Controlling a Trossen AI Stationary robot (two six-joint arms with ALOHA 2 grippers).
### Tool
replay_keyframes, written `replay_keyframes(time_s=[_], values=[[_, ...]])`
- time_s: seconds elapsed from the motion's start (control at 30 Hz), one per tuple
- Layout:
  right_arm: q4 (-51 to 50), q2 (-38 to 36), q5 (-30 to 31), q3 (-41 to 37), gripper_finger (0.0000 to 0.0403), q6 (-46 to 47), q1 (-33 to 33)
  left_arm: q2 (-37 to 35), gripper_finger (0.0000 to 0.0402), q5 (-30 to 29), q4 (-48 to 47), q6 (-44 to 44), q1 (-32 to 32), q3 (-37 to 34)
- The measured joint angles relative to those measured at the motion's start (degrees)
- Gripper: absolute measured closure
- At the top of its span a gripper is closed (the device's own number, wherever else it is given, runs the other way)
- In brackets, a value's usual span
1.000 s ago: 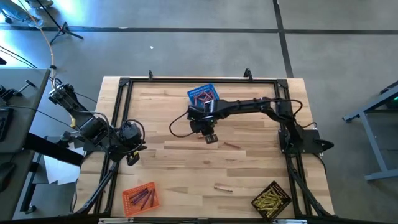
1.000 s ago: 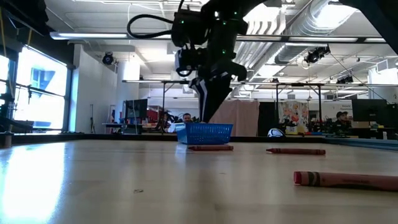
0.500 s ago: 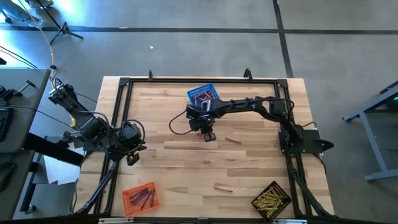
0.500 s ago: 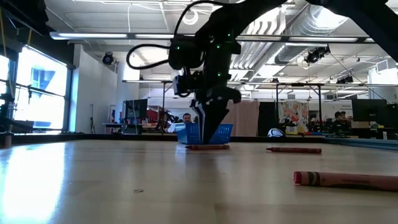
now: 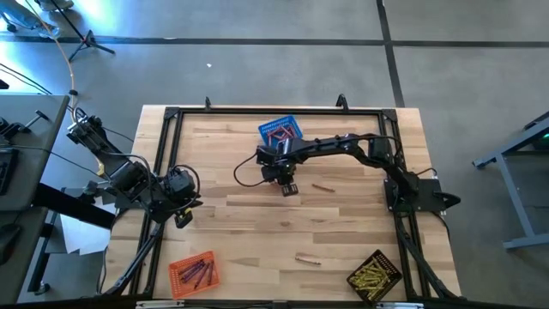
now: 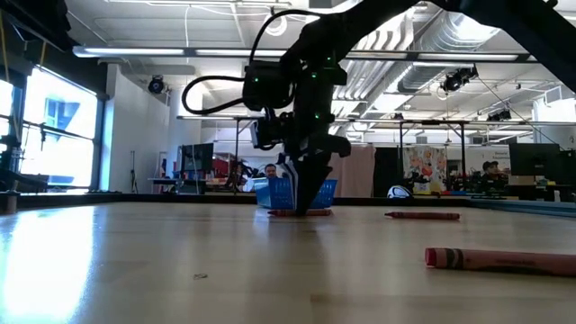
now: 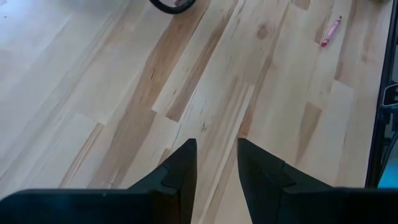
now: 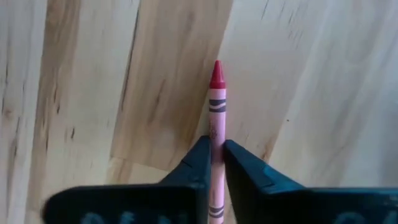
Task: Sort crayons
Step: Put the red crayon into the blue bin
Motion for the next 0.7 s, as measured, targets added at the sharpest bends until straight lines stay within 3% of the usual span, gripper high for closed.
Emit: replay_keyframes(time_s=[0.07,0.3,0.5,0.7], values=[[-0.1,0.0,0.2,0.0,0.0391,0.5,0.0,0.0,0.0298,-0.2,0.0,0.0,0.0,0.0],[-1.8,-0.2,-2.2,1.3,0.0397,4.7,0.0,0.0,0.0298,-0.3,0.0,0.0,0.0,0.0],[-6.3,-2.9,-1.9,9.9,0.0395,1.0,-0.9,0.0,0.0298,-1.5,0.0,0.0,0.0,0.0],[-7.4,-2.8,-1.4,19.4,0.0395,-1.9,-7.0,0.0,0.0298,-2.1,0.0,-0.1,0.0,0.0]])
